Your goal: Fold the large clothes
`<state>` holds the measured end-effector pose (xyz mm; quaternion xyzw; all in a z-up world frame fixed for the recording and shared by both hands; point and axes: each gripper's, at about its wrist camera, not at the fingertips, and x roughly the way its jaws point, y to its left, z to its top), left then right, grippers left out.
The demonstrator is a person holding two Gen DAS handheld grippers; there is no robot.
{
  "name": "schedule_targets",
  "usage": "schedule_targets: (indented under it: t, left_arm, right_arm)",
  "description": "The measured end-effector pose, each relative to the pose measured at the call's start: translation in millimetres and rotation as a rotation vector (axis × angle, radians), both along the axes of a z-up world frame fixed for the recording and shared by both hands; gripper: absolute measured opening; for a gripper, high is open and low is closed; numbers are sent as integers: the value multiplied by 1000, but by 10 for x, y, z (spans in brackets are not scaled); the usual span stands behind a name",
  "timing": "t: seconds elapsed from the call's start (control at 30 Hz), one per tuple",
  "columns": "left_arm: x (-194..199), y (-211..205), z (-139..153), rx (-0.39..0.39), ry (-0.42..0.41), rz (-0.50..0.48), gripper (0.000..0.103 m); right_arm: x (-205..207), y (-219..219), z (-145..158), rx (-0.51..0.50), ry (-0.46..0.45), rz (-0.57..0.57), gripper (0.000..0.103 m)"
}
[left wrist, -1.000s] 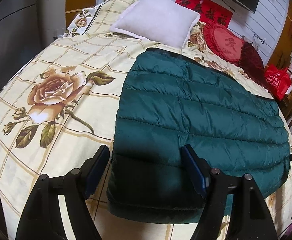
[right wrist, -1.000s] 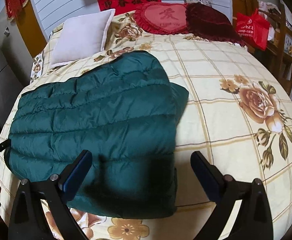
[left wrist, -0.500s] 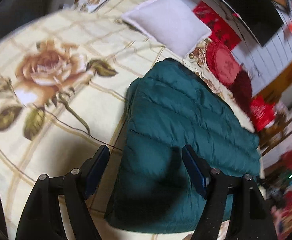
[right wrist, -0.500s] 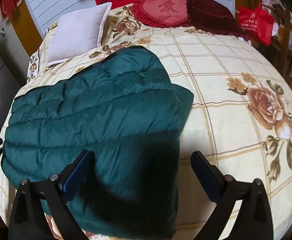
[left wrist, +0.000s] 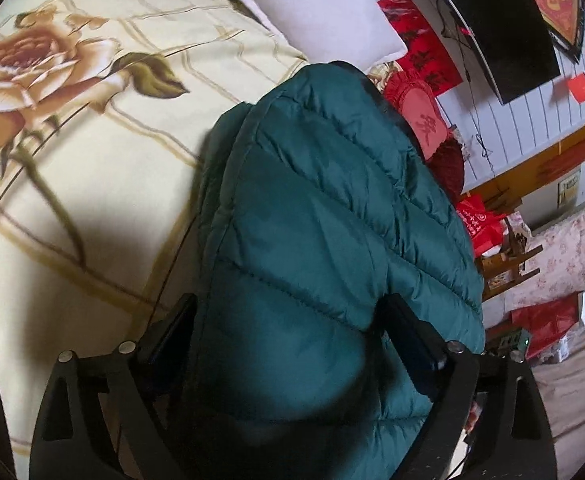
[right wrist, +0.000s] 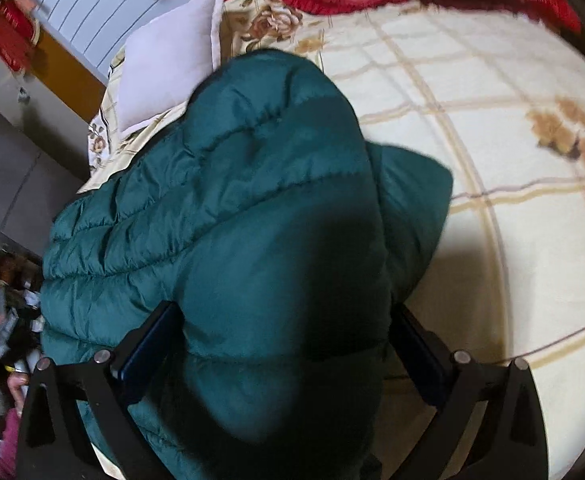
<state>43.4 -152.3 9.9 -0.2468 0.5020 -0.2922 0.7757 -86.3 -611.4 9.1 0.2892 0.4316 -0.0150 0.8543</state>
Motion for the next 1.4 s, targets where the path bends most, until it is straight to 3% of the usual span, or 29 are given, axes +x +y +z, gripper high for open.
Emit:
schedule_targets:
  t: [0.1, 0.23, 0.33, 0.5, 0.7, 0.83, 0.9, 1.0, 1.07, 1.2, 1.27, 1.4]
  left_arm:
    - [13, -99, 30, 38, -11, -19, 72]
    - [-119, -178, 177, 85, -88, -49, 41]
    - [-225, -109, 313, 55, -113, -57, 23]
    - [-528, 46, 670, 10, -156, -103, 16]
    - [-1023, 319, 1024, -28, -184, -149, 15]
    - [-1319, 511, 920, 11, -127, -157, 17]
    - [-1383, 543, 756, 64, -88, -141, 22]
    - [-1386, 512, 376, 170, -28, -99, 45]
    - [-1401, 559, 269, 165, -20, -57, 58]
    - [-1567, 627, 472, 243, -97, -9, 58]
    - [-1714, 625, 681, 317, -183, 11, 58]
    - [-1991, 601, 1002, 405, -330, 46, 58]
  right_arm:
    - [2, 39, -6, 5, -4, 0, 101]
    - [-92, 228, 134, -14, -50, 7, 66]
    - [-256, 317, 335, -12, -99, 14, 45]
    - [-557, 521, 715, -13, -164, 63, 36]
    - [-1126, 756, 1024, 44, -188, 123, 36]
    - [-1516, 837, 871, 58, -127, 124, 41]
    - [-1606, 825, 648, 24, -58, 84, 52]
    - [-1581, 811, 260, -77, 78, 15, 78]
    - [-1626, 809, 202, -64, 63, -16, 82]
    - [-1739, 880, 430, -154, 58, -58, 82]
    - [-1851, 945, 618, -231, 43, -79, 82]
    - [-1968, 1076, 967, -257, -12, -84, 82]
